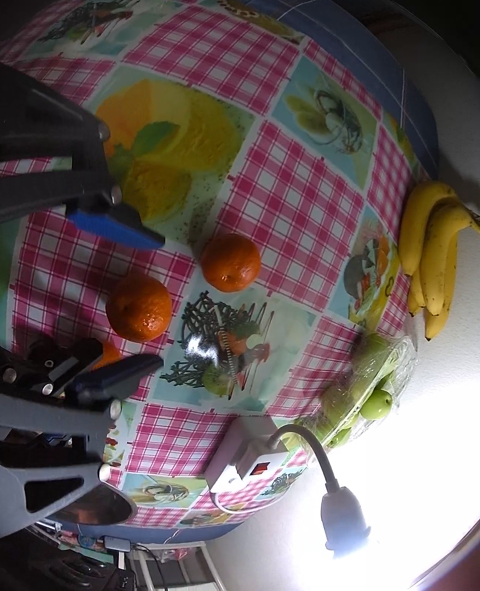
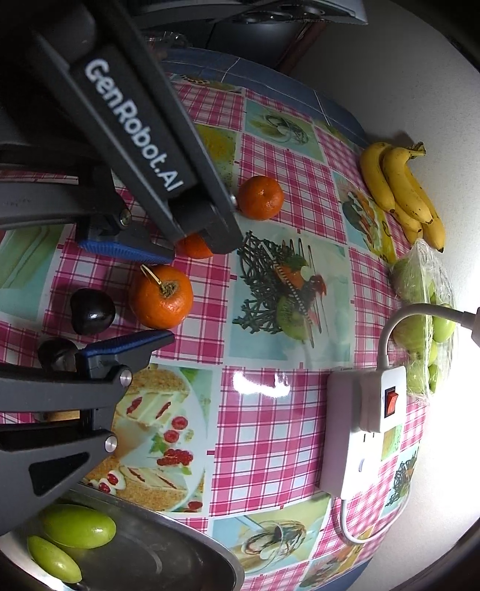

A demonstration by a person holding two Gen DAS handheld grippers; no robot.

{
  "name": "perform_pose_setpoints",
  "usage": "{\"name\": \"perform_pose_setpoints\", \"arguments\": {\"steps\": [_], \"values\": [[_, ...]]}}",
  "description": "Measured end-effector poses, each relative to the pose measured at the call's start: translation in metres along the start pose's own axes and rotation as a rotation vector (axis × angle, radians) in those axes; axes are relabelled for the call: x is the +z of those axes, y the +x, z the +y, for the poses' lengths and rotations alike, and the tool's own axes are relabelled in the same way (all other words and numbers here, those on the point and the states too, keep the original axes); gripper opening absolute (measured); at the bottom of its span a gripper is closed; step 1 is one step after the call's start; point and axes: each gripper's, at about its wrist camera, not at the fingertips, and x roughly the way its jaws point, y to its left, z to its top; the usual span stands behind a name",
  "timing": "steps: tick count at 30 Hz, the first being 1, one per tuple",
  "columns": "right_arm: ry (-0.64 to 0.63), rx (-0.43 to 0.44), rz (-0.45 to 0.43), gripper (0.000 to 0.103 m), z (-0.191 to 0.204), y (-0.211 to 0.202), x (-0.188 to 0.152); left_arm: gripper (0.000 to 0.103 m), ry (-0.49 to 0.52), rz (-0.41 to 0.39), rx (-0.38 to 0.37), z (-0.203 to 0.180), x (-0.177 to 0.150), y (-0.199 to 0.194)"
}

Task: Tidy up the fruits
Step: 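Grasp an orange with the left gripper while the right gripper grasps a stemmed orange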

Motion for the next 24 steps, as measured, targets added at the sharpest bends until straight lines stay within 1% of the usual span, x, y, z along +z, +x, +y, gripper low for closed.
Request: {"name": "perform_pose_setpoints", "arguments": {"steps": [1,2,4,8,11,19,24], "values": [[0.003,0.0,0.001,0.038,0.0,0.0,0.0,0.049,-0.004,0.005,-0.006,0.0,0.0,0.001],[0.005,-0.001,0.002,0.038,0.0,0.0,0.0,0.045,-0.007,0.008,-0.011,0.0,0.0,0.001],[0.006,-0.004,0.004,0.038,-0.001,-0.001,0.0,0.042,-0.013,0.011,-0.026,0.0,-0.001,0.001],[0.014,-0.005,0.004,0.038,-0.003,-0.002,0.0,0.041,-0.008,0.008,-0.023,-0.002,-0.002,0.0],[0.023,-0.001,-0.003,0.038,-0.005,-0.006,0.001,0.04,-0.02,0.005,-0.044,-0.002,0.0,-0.003],[0.049,-0.003,-0.04,0.038,-0.012,-0.028,0.003,0.04,-0.012,-0.056,-0.055,-0.006,0.004,-0.032],[0.074,-0.025,-0.059,0.038,-0.021,-0.046,0.002,0.04,-0.005,-0.079,-0.062,-0.009,0.004,-0.046]]}}
